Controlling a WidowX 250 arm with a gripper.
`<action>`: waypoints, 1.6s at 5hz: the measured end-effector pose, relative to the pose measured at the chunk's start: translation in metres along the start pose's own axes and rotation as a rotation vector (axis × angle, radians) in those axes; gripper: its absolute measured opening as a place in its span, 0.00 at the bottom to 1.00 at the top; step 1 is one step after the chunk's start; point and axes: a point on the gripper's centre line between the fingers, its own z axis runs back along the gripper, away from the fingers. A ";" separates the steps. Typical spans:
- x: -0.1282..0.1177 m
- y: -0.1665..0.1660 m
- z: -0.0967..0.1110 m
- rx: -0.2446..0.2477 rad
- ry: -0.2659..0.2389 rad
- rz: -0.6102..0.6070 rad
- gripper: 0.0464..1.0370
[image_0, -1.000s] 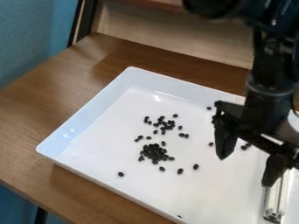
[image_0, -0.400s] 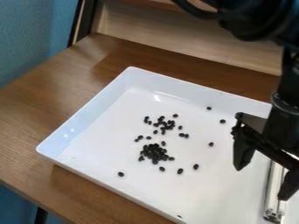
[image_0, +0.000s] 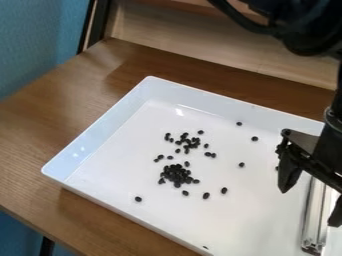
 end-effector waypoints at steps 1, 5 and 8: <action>0.007 -0.002 -0.007 0.002 0.002 0.007 0.96; 0.021 -0.012 -0.029 -0.017 0.026 0.023 0.93; 0.017 -0.004 -0.033 -0.039 0.031 0.041 0.32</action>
